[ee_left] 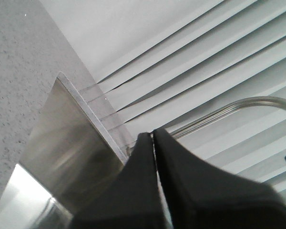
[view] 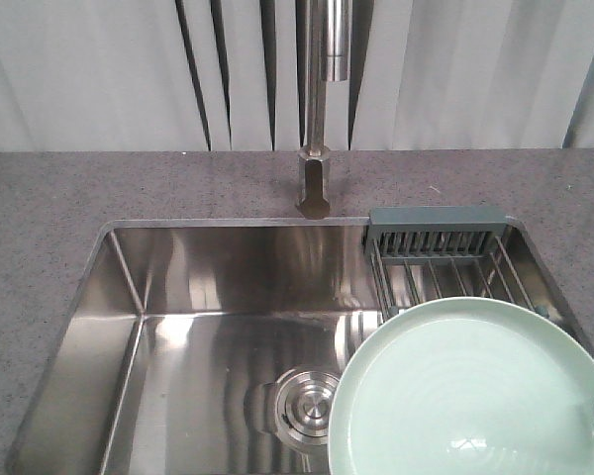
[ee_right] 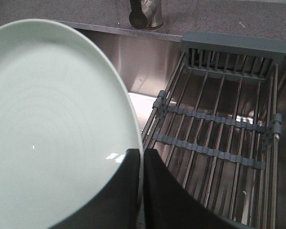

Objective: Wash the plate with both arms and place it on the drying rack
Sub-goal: 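Raise the left gripper over the sink toward the faucet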

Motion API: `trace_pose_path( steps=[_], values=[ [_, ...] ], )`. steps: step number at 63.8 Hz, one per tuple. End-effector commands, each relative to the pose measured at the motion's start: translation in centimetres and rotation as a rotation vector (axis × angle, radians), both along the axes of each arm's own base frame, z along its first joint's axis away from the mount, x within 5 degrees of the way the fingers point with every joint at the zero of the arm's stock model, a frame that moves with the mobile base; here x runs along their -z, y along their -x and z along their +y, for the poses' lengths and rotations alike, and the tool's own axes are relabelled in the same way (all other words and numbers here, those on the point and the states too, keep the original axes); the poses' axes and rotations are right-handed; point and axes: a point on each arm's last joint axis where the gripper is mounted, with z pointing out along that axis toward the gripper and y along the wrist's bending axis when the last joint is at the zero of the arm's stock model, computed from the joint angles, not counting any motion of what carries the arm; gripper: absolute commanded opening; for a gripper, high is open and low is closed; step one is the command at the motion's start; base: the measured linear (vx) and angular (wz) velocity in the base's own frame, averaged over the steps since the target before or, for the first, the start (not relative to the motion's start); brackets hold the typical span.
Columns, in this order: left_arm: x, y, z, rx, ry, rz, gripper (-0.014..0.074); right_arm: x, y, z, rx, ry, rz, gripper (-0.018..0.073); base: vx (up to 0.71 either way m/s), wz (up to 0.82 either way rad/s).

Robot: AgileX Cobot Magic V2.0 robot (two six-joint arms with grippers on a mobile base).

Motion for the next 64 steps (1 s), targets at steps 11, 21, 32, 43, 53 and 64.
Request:
trace_pose_path(
  steps=[11, 21, 32, 43, 53, 64],
  values=[
    [-2.9, 0.5, 0.2, 0.007, 0.315, -0.09, -0.0006, -1.2, -0.4, 0.0, 0.023, -0.03, -0.071, -0.0004, 0.0, 0.0],
    [-8.5, 2.3, 0.3, 0.017, 0.152, -0.275, -0.0006, -1.2, -0.4, 0.0, 0.023, -0.03, -0.071, -0.0004, 0.0, 0.0],
    [-14.0, 3.6, -0.4, 0.028, -0.257, -0.401, -0.0006, -1.2, -0.4, 0.0, 0.023, -0.03, -0.071, -0.0004, 0.0, 0.0],
    [-16.1, 0.0, -2.1, 0.194, -0.432, -0.264, 0.0024, -1.2, -0.4, 0.0, 0.023, -0.03, -0.071, -0.0004, 0.0, 0.0],
    [-17.1, -4.7, -3.4, 0.321, -0.533, -0.161, 0.0132, -1.2, -0.4, 0.0, 0.023, -0.03, -0.071, -0.0004, 0.0, 0.0],
    [-17.9, -10.3, -5.1, 0.483, -0.546, -0.152, 0.0342, -1.2, -0.4, 0.0, 0.023, -0.03, -0.071, -0.0004, 0.0, 0.0]
  ],
)
